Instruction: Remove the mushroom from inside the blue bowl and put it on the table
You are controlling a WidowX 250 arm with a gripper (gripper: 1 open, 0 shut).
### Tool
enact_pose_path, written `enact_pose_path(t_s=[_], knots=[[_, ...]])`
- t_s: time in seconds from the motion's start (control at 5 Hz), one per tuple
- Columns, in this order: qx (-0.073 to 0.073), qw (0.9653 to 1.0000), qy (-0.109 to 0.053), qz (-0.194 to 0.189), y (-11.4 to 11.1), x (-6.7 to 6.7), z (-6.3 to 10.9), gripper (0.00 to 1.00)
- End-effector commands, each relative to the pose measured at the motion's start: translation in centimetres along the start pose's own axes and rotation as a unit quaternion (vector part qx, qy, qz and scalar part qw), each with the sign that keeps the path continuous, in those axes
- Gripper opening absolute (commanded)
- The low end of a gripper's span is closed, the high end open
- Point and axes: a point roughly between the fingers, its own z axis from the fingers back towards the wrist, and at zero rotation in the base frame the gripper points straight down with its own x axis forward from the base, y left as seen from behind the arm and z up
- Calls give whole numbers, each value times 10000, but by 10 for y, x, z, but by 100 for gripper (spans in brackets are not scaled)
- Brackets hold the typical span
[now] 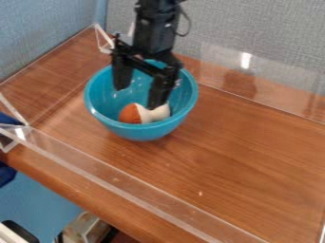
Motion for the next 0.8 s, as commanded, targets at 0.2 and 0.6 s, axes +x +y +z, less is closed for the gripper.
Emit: enact_pose_path(t_s=[0.2,0.6], knots=[[58,9998,-18,-178,6,12,-17,100],[10,9997,146,-188,11,23,-40,100]])
